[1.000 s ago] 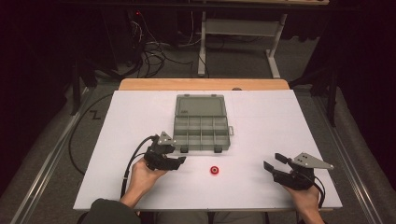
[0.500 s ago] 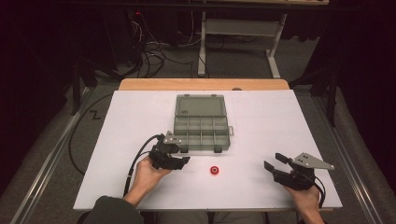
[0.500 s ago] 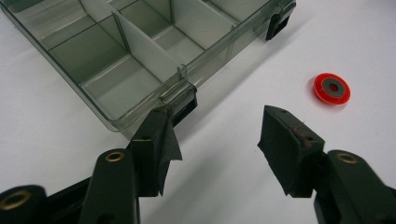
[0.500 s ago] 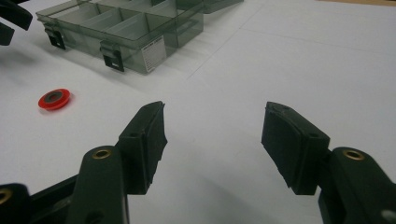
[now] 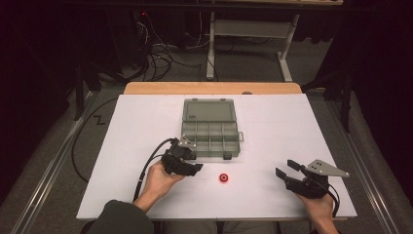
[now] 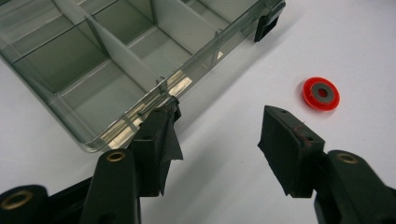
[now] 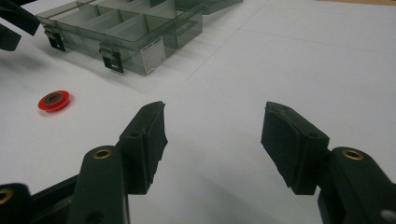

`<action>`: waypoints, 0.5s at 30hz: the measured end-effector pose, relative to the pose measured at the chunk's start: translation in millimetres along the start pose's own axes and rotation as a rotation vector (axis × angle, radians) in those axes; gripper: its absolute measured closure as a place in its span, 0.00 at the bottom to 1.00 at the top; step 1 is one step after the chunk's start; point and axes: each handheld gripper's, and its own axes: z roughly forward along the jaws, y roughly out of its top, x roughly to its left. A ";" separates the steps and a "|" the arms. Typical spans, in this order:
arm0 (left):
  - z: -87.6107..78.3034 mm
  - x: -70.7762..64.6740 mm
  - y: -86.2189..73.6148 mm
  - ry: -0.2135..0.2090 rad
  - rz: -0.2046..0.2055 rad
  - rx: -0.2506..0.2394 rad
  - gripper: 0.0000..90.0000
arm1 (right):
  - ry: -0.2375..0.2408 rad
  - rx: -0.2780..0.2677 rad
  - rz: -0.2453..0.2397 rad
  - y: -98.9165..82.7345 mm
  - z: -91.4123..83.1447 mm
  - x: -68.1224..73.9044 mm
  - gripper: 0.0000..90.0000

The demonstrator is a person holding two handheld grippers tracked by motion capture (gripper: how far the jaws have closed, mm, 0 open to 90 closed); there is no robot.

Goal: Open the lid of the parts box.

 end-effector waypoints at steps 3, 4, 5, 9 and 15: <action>0.6 -4.4 4.0 -0.004 0.012 -0.001 0.49 | -0.001 0.000 -0.004 0.1 -0.6 1.0 0.46; 1.2 -5.8 5.2 -0.004 0.019 0.004 0.49 | -0.001 -0.001 -0.004 0.2 -0.5 1.1 0.46; 1.9 -6.7 6.4 -0.003 0.028 0.010 0.49 | 0.000 0.000 -0.003 0.3 -0.4 1.1 0.46; 4.8 -9.8 10.2 -0.008 0.037 0.017 0.49 | -0.004 -0.001 -0.003 0.3 -0.3 0.6 0.46; 7.4 -14.3 15.1 -0.010 0.049 0.024 0.49 | -0.005 -0.003 -0.009 0.3 -0.7 0.9 0.46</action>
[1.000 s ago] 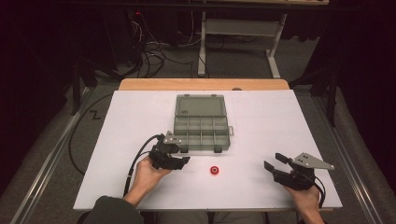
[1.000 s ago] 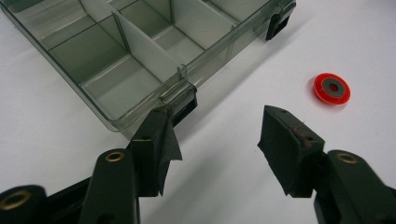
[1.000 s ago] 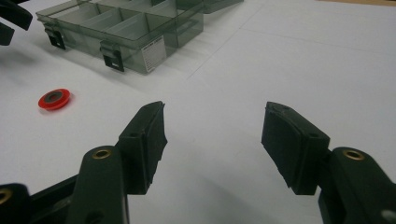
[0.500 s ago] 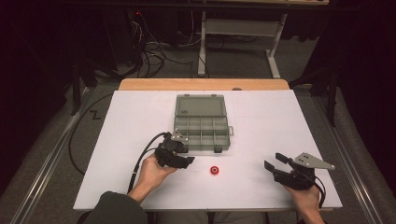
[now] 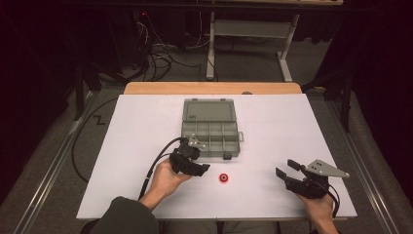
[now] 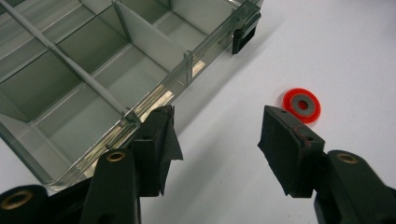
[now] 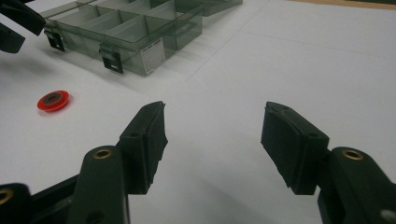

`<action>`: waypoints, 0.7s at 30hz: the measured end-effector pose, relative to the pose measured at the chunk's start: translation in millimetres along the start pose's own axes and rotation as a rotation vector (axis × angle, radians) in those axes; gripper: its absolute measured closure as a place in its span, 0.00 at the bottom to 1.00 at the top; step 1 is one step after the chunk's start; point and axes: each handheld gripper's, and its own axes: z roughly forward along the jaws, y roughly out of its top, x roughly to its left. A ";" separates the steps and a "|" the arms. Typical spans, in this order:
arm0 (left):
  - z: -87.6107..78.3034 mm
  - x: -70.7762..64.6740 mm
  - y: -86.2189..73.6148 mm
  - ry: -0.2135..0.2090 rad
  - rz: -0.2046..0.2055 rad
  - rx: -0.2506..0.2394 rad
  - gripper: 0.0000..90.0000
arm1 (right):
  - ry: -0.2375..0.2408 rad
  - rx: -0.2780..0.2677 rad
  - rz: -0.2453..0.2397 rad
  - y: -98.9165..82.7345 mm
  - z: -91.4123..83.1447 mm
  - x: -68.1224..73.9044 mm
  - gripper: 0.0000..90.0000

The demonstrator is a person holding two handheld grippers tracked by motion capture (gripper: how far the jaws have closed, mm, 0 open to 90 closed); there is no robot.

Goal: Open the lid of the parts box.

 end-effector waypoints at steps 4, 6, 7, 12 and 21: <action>3.8 -2.0 3.5 -0.003 0.009 0.016 0.49 | 0.000 0.001 0.001 0.0 0.1 -0.1 0.46; 5.3 -3.2 5.6 -0.004 0.016 0.025 0.49 | -0.001 0.000 0.002 0.0 0.0 -0.2 0.46; 6.0 -3.8 6.6 -0.006 0.017 0.024 0.49 | -0.001 0.000 0.000 0.0 0.1 -0.2 0.46; 9.5 -6.8 11.0 -0.014 0.027 0.035 0.49 | -0.002 0.003 -0.001 -0.1 0.3 -0.1 0.46; 16.1 -14.6 16.8 -0.018 0.063 0.065 0.49 | -0.001 -0.002 -0.011 0.2 -0.6 0.2 0.46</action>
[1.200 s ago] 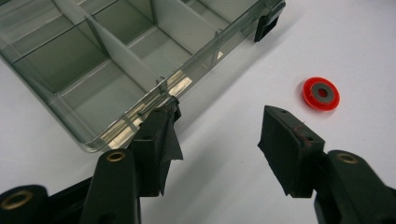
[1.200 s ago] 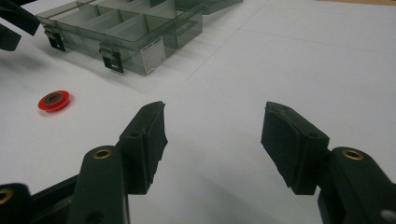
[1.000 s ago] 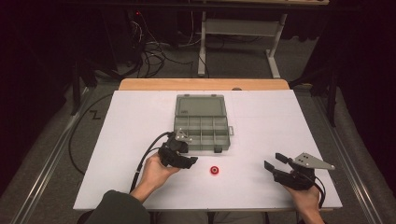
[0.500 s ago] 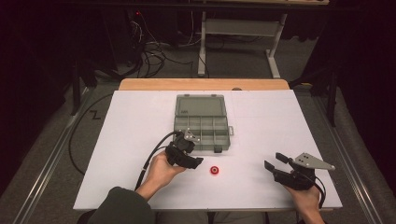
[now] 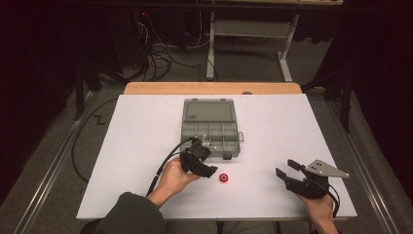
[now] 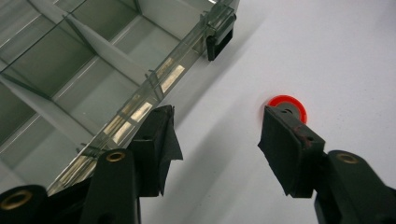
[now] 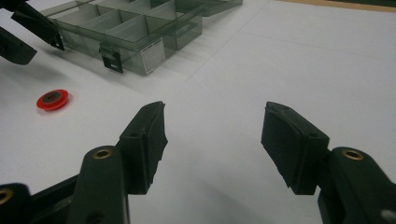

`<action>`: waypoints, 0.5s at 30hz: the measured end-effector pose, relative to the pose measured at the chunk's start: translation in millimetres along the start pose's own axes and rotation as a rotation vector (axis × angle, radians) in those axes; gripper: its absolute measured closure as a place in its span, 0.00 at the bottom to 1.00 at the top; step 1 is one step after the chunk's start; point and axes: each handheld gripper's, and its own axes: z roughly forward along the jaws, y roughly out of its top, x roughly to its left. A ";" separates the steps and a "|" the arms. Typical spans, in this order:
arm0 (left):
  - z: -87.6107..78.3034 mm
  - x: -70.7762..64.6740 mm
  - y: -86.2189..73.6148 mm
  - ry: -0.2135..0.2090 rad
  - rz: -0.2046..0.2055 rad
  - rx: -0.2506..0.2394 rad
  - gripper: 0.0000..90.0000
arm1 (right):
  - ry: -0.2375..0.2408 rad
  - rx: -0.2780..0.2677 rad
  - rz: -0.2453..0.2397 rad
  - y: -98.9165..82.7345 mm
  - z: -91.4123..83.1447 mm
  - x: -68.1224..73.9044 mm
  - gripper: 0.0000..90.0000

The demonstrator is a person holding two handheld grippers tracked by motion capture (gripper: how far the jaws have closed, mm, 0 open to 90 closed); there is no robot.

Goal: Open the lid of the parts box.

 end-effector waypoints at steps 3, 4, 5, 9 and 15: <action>1.8 -2.1 2.0 -0.004 0.009 0.005 0.49 | -0.003 0.000 0.001 0.0 0.0 0.0 0.46; 2.3 -2.7 2.7 -0.005 0.011 0.008 0.49 | -0.001 0.000 -0.001 0.0 0.0 -0.1 0.46; 2.9 -3.4 3.3 -0.007 0.013 0.009 0.49 | -0.003 0.000 -0.002 0.0 0.1 0.0 0.46; 4.7 -6.3 6.0 -0.013 0.022 0.018 0.49 | -0.004 0.001 0.000 0.0 -0.1 -0.1 0.46; 8.5 -11.4 8.9 -0.022 0.039 0.033 0.49 | -0.004 0.000 -0.004 0.0 0.0 0.0 0.46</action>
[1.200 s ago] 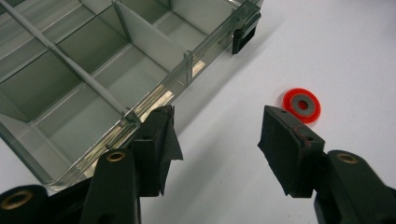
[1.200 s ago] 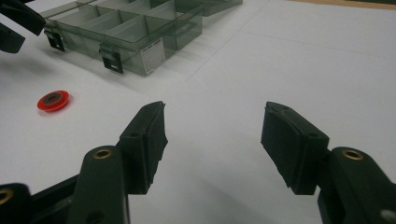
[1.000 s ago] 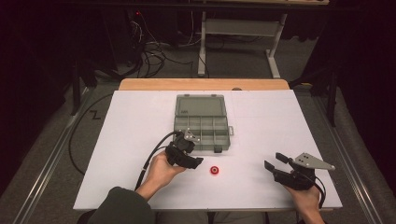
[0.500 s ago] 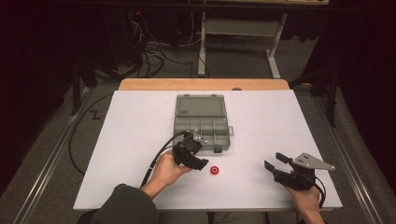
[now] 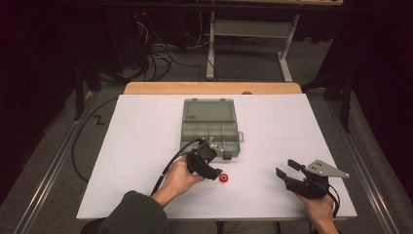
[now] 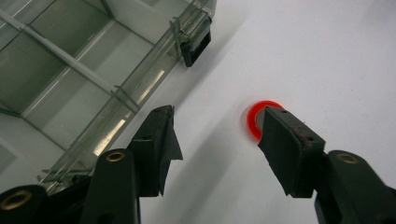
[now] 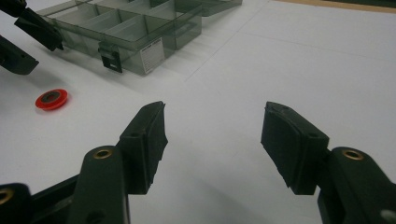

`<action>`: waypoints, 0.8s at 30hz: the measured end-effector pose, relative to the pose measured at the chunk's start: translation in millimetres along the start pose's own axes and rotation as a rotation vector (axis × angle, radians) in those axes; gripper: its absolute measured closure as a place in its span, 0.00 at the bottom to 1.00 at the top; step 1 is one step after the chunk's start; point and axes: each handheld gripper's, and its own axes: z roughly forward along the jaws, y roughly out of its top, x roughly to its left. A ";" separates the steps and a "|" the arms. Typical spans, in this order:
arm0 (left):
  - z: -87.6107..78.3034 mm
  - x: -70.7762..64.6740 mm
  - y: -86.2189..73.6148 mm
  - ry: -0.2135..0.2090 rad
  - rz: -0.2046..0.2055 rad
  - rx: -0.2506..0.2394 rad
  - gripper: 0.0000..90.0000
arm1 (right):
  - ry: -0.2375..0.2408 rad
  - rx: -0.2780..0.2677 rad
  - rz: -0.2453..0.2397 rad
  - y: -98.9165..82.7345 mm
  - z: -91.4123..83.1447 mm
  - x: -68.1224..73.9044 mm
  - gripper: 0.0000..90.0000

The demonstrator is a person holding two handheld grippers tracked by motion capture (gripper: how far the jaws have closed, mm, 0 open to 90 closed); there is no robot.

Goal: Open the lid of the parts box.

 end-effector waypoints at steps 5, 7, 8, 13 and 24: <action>4.0 -4.1 2.0 -0.011 0.016 0.020 0.49 | -0.001 0.001 0.000 0.0 0.1 0.5 0.47; 5.2 -5.2 3.0 -0.013 0.019 0.025 0.49 | -0.002 0.002 -0.001 0.0 0.0 0.5 0.47; 5.8 -5.8 3.5 -0.013 0.020 0.026 0.49 | -0.001 0.002 -0.001 0.0 0.0 0.5 0.47; 8.8 -8.7 5.5 -0.021 0.031 0.041 0.49 | -0.001 0.002 -0.001 -0.1 0.2 0.5 0.47; 14.9 -15.8 9.6 -0.032 0.057 0.077 0.49 | 0.000 0.003 -0.005 -0.1 0.2 0.9 0.47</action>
